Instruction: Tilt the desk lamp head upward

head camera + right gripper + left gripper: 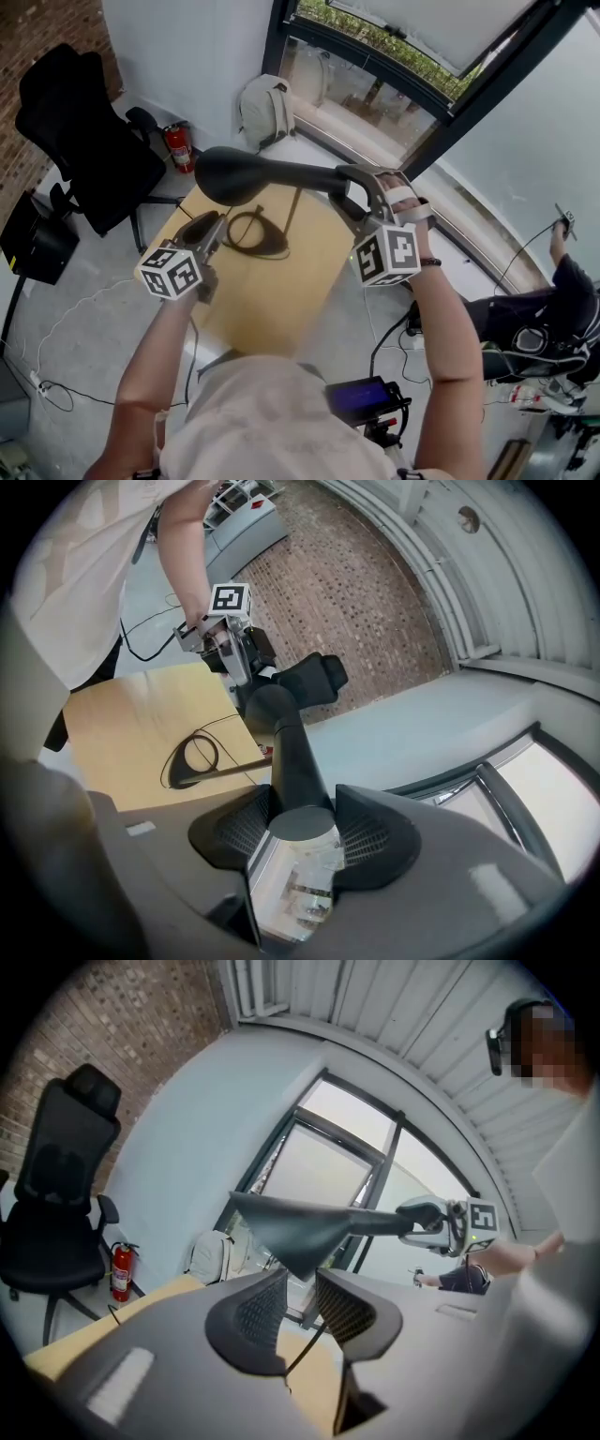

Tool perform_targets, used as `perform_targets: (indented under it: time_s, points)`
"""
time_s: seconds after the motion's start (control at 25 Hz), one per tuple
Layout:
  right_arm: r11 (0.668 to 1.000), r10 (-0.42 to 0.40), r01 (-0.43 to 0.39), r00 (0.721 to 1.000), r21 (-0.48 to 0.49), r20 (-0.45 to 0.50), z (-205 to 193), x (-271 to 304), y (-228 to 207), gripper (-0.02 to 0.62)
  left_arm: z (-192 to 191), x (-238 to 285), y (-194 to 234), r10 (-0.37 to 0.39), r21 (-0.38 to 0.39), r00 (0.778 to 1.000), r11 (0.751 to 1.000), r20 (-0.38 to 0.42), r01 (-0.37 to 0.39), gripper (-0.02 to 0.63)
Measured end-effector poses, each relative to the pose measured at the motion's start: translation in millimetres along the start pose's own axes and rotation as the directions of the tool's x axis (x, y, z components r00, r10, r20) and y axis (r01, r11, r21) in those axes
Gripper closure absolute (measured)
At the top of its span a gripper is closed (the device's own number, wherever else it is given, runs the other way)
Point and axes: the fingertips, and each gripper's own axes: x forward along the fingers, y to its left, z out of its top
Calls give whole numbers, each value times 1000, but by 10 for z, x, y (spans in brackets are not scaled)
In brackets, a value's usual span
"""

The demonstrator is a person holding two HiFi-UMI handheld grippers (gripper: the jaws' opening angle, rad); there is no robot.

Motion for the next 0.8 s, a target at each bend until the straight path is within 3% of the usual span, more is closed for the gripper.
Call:
perform_targets:
  time_s: [0.12,0.36,0.8]
  points:
    - [1000,-15,14,1000,26,10,-6,4,9,365,105,25,131,32,-17,999,999,8,-31,483]
    - [996,-43,40,999,75,32,-65,29,66,367,253,153,128,11,-26,1000,1000,17,-11,448]
    - [988,-75,67,996,137,55,-90,29,133,368,544,185,83,39,27,997,999,69,-41,459]
